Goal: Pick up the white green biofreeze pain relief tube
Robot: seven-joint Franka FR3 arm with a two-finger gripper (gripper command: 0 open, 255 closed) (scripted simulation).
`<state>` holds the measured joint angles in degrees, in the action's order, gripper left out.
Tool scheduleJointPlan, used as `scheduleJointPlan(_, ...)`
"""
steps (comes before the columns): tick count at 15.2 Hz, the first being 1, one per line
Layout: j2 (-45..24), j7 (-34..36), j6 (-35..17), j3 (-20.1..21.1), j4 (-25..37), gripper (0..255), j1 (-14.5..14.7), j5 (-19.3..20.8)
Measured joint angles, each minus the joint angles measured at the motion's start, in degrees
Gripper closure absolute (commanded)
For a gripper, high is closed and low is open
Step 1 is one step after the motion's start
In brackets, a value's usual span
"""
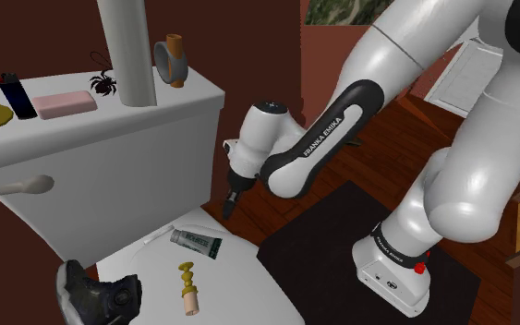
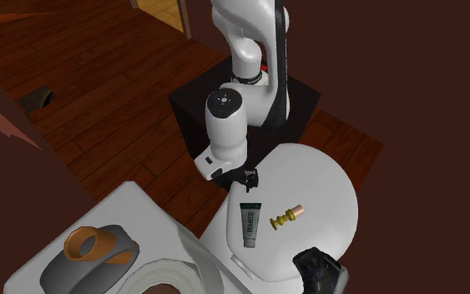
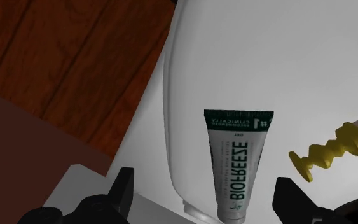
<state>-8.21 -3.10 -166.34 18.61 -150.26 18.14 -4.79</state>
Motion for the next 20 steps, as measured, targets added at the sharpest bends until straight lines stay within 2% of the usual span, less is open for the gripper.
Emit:
scheduleJointPlan(4,-9.2,5.0,-5.5,-3.6,5.1,0,5.7,6.7)
scheduleJointPlan(9,-20.9,7.5,-11.1,-8.7,13.0,0,13.6,10.7)
scheduleJointPlan(12,-23.9,7.6,-12.6,-9.7,15.0,0,15.2,11.2)
scheduleJointPlan(18,-29.2,7.6,-15.8,-11.3,17.2,0,16.6,11.5)
scheduleJointPlan(19,-29.5,7.6,-16.0,-11.4,17.3,255,16.7,11.5)
scheduleJointPlan(20,-29.6,7.6,-16.1,-11.5,17.3,255,16.7,11.5)
